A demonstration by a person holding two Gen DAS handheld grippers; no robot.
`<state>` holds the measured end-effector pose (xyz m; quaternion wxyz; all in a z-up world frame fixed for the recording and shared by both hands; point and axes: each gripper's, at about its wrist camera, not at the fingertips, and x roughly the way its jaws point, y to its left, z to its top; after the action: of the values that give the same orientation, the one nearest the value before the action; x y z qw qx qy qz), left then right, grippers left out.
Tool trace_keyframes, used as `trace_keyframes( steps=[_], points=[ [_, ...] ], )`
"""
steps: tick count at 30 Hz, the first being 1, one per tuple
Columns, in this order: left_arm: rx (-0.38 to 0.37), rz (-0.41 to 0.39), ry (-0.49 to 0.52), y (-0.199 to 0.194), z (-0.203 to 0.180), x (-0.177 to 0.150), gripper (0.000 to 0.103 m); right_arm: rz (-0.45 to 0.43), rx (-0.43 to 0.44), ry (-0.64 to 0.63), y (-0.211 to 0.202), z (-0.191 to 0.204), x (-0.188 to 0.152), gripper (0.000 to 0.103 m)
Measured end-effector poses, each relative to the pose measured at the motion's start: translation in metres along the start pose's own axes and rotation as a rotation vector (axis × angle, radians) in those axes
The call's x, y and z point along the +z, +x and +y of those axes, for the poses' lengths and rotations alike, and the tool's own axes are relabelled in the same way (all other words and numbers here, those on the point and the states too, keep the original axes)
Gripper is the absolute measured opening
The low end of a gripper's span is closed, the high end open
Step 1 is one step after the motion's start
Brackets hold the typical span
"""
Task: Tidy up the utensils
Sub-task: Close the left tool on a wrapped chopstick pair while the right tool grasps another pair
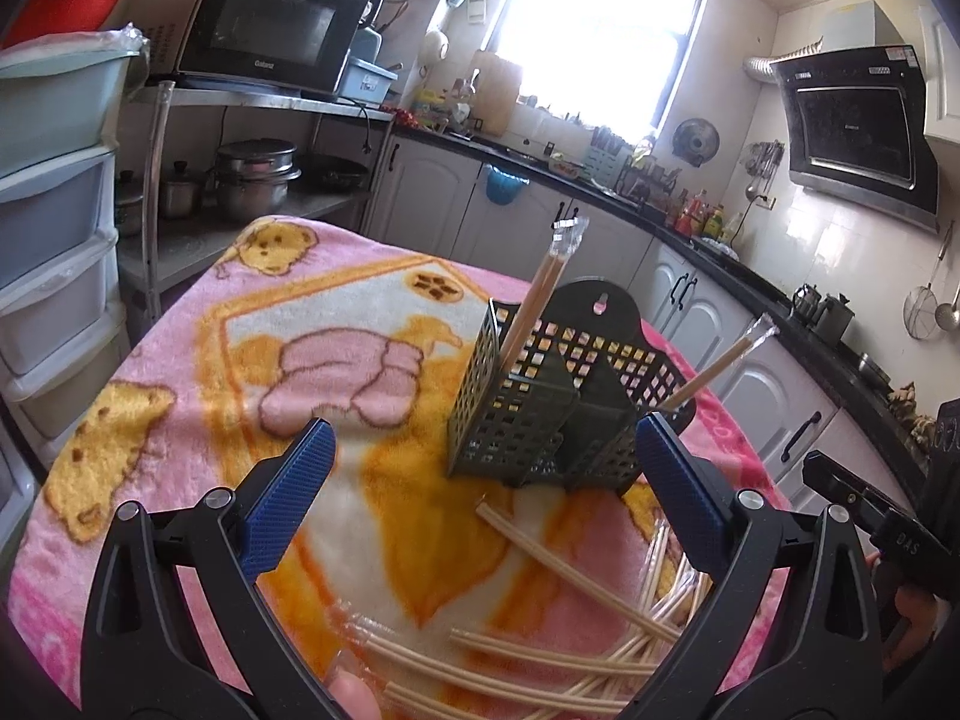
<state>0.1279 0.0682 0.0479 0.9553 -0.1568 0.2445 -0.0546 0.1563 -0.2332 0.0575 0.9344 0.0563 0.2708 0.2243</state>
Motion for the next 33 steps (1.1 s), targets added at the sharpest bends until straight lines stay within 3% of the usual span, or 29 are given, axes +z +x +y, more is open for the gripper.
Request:
trace_keyframes(
  steps=[20,33],
  points=[
    [0.026,0.132,0.052,0.032,-0.014,-0.038,0.092,0.094,-0.013,-0.019,0.010,-0.004,-0.033,0.068],
    [-0.012,0.267,0.087,0.070,-0.028,-0.058,0.092,0.213,-0.026,-0.001,0.035,-0.014,-0.060,0.064]
  ],
)
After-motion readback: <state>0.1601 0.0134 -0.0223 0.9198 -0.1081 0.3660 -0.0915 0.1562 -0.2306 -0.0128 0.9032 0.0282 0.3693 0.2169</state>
